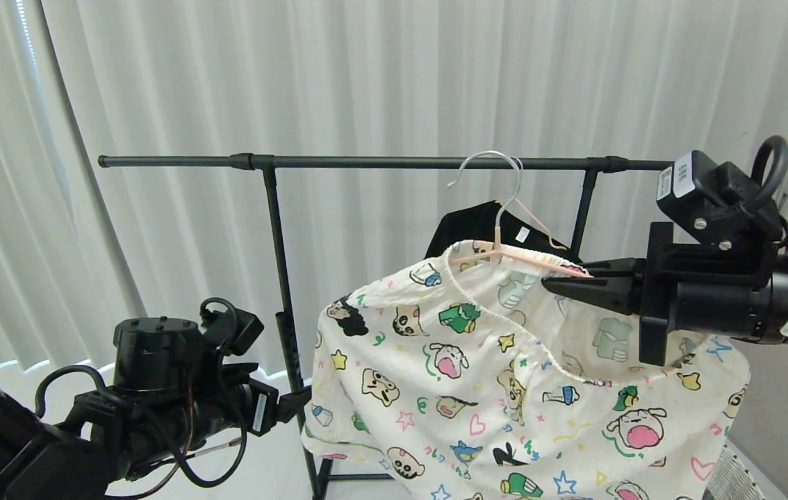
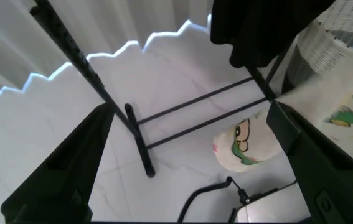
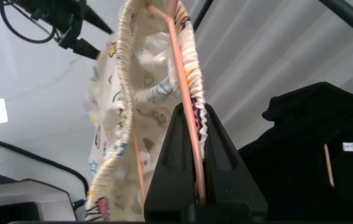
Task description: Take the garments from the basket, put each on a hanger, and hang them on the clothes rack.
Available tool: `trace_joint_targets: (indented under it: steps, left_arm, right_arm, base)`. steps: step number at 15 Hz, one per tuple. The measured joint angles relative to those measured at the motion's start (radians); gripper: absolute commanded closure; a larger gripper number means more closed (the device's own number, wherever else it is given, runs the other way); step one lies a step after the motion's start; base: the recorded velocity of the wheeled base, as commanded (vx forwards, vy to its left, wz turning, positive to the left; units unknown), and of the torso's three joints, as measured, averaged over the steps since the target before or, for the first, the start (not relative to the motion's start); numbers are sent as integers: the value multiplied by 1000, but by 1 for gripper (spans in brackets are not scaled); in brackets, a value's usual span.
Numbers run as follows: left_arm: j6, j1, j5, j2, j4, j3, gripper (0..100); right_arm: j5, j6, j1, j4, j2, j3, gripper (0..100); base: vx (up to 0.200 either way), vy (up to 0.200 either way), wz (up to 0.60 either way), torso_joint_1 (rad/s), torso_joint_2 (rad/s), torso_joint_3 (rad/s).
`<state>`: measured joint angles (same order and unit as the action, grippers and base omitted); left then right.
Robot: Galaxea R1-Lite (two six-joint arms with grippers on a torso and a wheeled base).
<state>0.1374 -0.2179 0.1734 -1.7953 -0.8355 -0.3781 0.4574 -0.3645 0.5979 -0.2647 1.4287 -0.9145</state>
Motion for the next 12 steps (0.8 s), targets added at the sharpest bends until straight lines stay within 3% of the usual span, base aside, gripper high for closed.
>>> trace_joint_targets:
  steps: [3, 8, 10, 12]
  left_arm:
    - [1, 1, -26, 54, -1, 16, 0]
    - [-33, 17, -183, 257, 31, 29, 0]
    - [-50, 39, -205, 385, 155, 31, 0]
    - [-74, 64, -217, 542, 440, -5, 0]
  right_arm:
    - [-58, 0, -12, 0, -13, 22, 100]
    - [-143, 8, -76, 11, -95, 127, 100]
    - [-200, 56, -85, 60, -160, 165, 100]
    - [-258, 99, -87, 187, -243, 186, 100]
  base:
    - [0, 0, 0, 0, 0, 0]
    - [0, 0, 0, 0, 0, 0]
    - [0, 0, 0, 0, 0, 0]
    - [0, 0, 0, 0, 0, 0]
